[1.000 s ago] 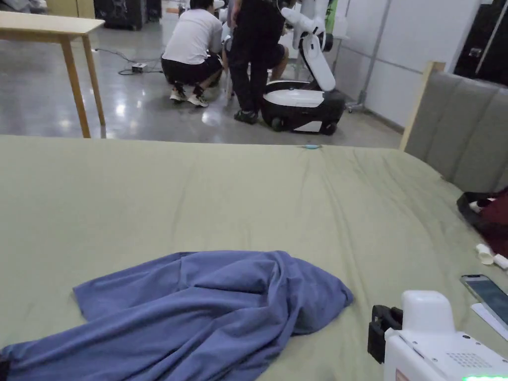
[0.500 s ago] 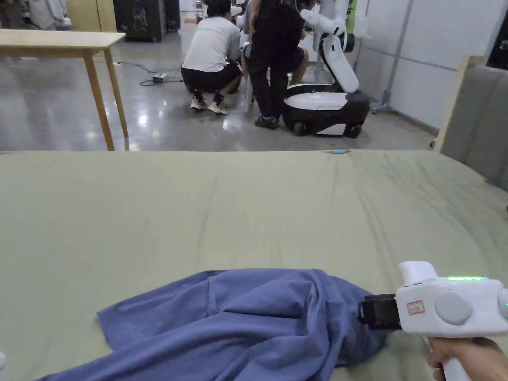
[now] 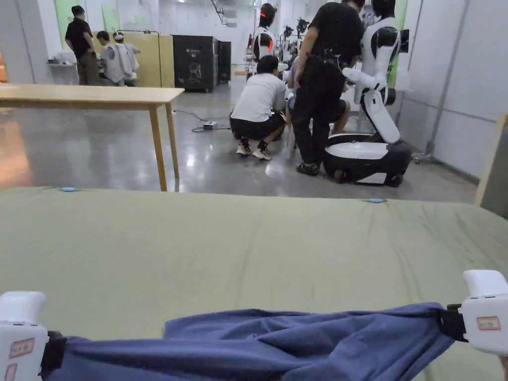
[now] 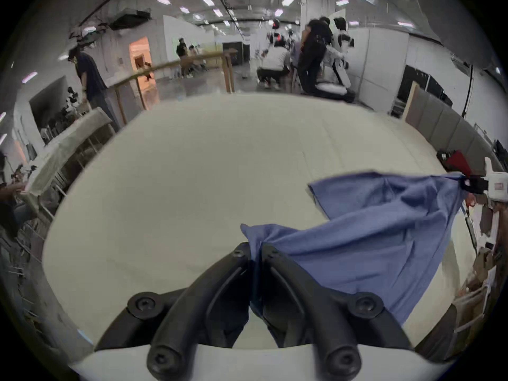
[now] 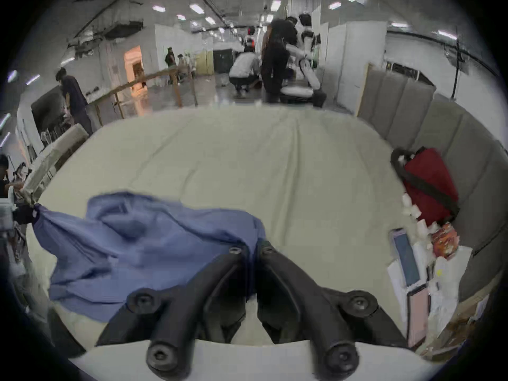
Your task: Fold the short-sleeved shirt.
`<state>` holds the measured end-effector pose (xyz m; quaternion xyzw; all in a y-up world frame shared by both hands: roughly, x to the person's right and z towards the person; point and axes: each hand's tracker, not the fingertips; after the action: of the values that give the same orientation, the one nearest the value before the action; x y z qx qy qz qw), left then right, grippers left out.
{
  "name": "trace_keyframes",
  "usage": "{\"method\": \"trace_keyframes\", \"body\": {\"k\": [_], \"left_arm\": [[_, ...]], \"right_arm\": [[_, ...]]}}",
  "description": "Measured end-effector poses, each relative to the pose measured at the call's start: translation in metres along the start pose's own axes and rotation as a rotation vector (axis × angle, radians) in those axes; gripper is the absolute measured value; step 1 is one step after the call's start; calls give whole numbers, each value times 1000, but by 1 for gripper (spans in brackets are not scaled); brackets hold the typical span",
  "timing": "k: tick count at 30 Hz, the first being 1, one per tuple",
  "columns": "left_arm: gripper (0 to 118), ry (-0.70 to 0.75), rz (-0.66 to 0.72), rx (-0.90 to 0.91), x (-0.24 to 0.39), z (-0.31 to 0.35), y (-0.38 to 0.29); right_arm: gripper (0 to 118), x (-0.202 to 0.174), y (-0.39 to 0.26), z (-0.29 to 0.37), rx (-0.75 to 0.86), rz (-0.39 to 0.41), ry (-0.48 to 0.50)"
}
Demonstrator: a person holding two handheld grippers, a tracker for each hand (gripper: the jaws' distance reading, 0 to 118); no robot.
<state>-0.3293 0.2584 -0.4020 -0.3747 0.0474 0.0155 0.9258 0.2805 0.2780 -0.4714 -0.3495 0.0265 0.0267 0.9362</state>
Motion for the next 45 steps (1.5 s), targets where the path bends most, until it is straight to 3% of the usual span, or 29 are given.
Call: {"method": "trace_keyframes", "body": {"k": [2,5,9,18,32,40,45], "left_arm": [[5,20,0,60,-9,30,19],[5,73,-15,136,-18,69,45],[5,81,22,224,-28,111,80],[5,113,23,322,-13,150,147],[5,218,35,382,16,102,275],[5,269,29,391,27,38,300],[5,293,29,350,32,-10,280]], "right_arm": [[6,8,14,33,58,0,29],[6,9,36,81,155,50,-2],[6,11,58,130,241,29,-14],[6,17,114,168,319,28,-57],[6,27,245,108,365,-1,-111],[6,14,277,41,355,-9,-158],[6,9,259,-9,290,-14,-151]]}}
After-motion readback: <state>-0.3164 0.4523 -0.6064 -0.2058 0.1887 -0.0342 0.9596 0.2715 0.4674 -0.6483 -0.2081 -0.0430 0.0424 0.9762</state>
